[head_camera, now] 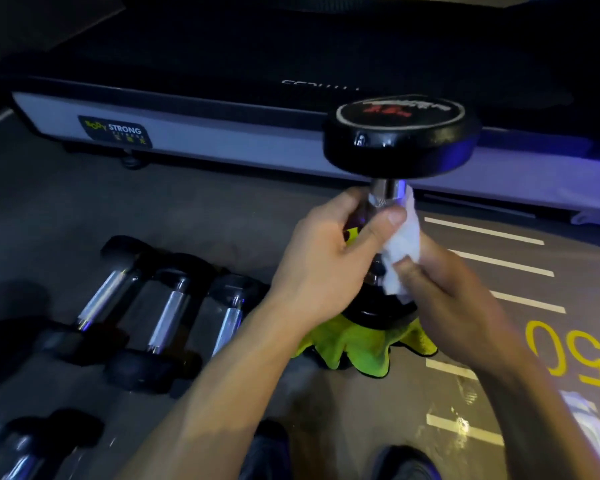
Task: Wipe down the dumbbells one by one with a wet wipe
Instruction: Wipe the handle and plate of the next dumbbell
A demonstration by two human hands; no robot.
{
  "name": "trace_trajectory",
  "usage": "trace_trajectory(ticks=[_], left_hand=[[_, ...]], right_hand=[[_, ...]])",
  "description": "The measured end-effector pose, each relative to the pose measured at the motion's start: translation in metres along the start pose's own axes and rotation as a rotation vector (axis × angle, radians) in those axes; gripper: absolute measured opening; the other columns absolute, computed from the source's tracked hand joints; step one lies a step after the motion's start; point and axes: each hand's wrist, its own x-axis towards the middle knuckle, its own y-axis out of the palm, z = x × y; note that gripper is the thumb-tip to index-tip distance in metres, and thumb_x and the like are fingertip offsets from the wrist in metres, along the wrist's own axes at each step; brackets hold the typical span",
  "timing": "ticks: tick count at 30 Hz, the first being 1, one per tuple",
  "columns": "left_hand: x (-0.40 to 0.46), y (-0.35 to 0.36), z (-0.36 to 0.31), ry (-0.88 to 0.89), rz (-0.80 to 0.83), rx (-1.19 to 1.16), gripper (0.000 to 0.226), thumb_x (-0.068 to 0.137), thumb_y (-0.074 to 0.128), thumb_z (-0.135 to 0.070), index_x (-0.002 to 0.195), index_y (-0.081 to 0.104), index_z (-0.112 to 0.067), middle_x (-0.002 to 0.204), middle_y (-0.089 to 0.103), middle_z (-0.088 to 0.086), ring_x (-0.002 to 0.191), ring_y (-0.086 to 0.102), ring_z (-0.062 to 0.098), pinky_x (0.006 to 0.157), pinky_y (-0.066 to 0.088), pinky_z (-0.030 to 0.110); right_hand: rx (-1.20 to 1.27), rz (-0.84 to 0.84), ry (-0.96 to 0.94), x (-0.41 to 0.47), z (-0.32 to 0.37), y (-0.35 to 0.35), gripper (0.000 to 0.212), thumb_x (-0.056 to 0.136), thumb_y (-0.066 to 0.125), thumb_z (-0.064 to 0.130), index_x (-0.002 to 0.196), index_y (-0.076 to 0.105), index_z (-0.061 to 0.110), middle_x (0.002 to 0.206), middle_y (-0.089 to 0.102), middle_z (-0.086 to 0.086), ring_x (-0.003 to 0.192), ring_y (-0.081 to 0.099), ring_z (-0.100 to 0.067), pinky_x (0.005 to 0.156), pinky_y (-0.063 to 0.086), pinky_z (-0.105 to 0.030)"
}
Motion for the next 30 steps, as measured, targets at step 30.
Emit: trace_trajectory(ticks=[30], left_hand=[[-0.368, -0.225, 0.180, -0.926, -0.091, 0.790, 0.044, 0.089, 0.048, -0.067, 0.071, 0.049, -0.028, 0.056, 0.061, -0.007, 0.060, 0.064, 0.018, 0.067, 0.053, 0.038]], right_hand=[[0.565, 0.534, 0.758, -0.094, -0.004, 0.225, 0.020, 0.094, 0.071, 0.028, 0.096, 0.072, 0.008, 0.096, 0.076, -0.021, 0.085, 0.076, -0.037, 0.087, 0.058, -0.057]])
